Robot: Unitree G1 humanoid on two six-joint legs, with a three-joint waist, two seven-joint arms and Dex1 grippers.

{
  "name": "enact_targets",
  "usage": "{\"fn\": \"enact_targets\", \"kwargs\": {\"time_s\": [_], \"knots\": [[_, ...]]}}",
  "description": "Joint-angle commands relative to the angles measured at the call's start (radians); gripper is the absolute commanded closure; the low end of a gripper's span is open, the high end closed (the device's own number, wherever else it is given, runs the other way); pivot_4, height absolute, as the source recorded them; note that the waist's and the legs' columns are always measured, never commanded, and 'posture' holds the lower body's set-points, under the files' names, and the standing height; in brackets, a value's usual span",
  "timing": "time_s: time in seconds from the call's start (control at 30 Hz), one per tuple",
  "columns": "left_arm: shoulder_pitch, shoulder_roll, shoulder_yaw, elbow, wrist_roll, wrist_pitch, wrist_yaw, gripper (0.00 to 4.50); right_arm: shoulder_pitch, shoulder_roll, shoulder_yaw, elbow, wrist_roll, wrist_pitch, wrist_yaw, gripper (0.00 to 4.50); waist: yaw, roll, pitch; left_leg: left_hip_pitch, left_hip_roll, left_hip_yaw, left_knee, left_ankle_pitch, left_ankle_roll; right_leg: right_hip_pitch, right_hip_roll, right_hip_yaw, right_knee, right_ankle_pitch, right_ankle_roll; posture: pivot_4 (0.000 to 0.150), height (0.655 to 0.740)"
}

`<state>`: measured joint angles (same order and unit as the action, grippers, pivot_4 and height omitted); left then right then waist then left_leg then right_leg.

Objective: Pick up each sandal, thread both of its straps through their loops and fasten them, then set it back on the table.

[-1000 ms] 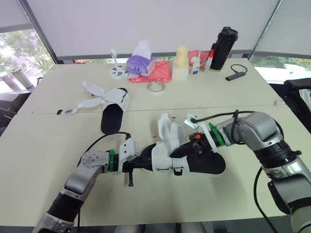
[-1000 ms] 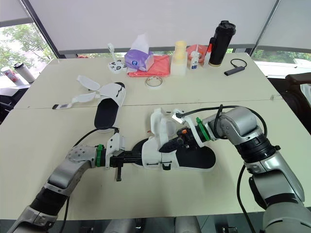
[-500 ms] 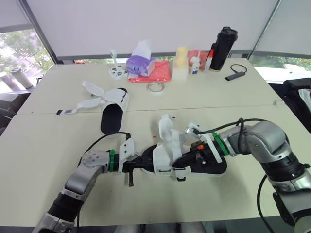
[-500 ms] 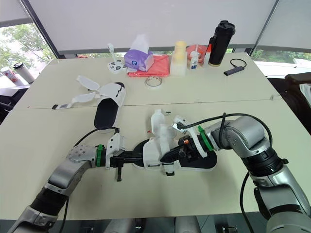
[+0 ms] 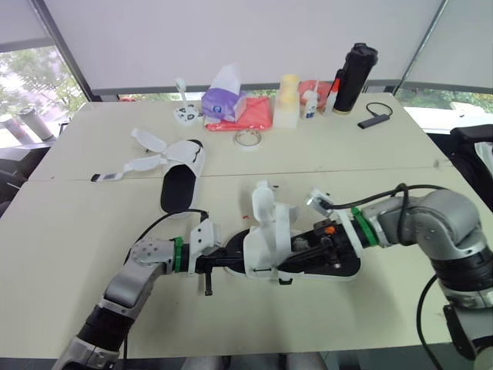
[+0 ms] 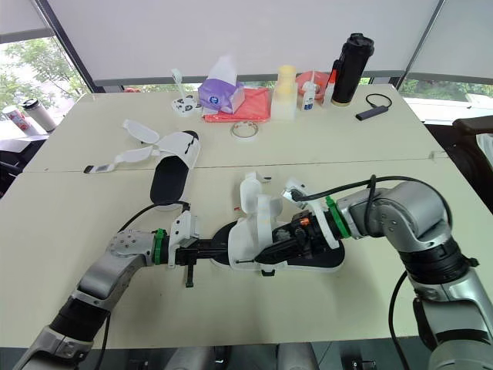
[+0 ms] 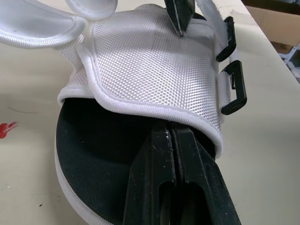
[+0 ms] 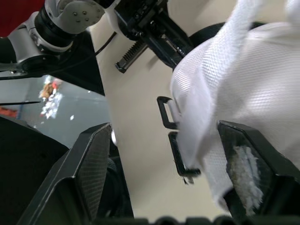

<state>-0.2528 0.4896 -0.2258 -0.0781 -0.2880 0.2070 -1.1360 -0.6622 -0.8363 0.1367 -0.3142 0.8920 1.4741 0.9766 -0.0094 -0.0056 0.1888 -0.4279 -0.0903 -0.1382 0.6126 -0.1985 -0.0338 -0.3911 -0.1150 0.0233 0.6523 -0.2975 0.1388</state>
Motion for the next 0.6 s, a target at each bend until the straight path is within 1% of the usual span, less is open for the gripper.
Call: {"fn": "enact_targets", "kwargs": {"time_s": [0.03, 0.13, 0.27, 0.4, 0.6], "knots": [[-0.004, -0.001, -0.012, -0.013, -0.001, -0.016, -0.006, 4.5, 0.009, -0.055, -0.074, -0.04, 0.036, 0.008, 0.007, 0.65, 0.0, 0.0, 0.0, 0.0, 0.0, 0.0, 0.0, 0.0, 0.0, 0.0, 0.0, 0.0, 0.0, 0.0, 0.0, 0.15, 0.74], [-0.004, 0.0, -0.015, -0.01, -0.001, -0.018, -0.008, 4.5, 0.043, -0.111, -0.139, -0.068, 0.071, 0.036, 0.002, 0.65, 0.001, 0.0, 0.0, 0.0, 0.0, 0.0, 0.0, 0.0, 0.0, 0.0, 0.0, 0.0, 0.0, 0.0, 0.0, 0.15, 0.74], [-0.009, -0.001, -0.019, 0.0, 0.001, -0.027, -0.011, 4.5, 0.116, -0.147, -0.216, -0.125, 0.124, 0.074, -0.018, 0.65, 0.001, 0.0, 0.0, 0.0, 0.0, 0.0, 0.0, 0.0, 0.0, 0.0, 0.0, 0.0, 0.0, 0.0, 0.0, 0.15, 0.74], [-0.013, 0.003, -0.035, 0.029, 0.028, -0.069, -0.018, 4.5, 0.183, -0.131, -0.313, -0.162, 0.183, 0.133, -0.064, 0.65, 0.001, 0.0, 0.0, 0.0, 0.0, 0.001, 0.0, 0.0, 0.0, 0.0, -0.001, 0.0, 0.0, 0.0, 0.0, 0.15, 0.74], [-0.023, 0.014, -0.052, 0.107, 0.104, -0.193, -0.011, 4.5, 0.273, -0.106, -0.385, -0.174, 0.282, 0.14, -0.165, 0.65, 0.005, 0.0, 0.0, 0.0, 0.0, 0.001, 0.0, 0.0, 0.0, 0.001, -0.002, 0.0, 0.0, 0.0, 0.0, 0.15, 0.74]]}}
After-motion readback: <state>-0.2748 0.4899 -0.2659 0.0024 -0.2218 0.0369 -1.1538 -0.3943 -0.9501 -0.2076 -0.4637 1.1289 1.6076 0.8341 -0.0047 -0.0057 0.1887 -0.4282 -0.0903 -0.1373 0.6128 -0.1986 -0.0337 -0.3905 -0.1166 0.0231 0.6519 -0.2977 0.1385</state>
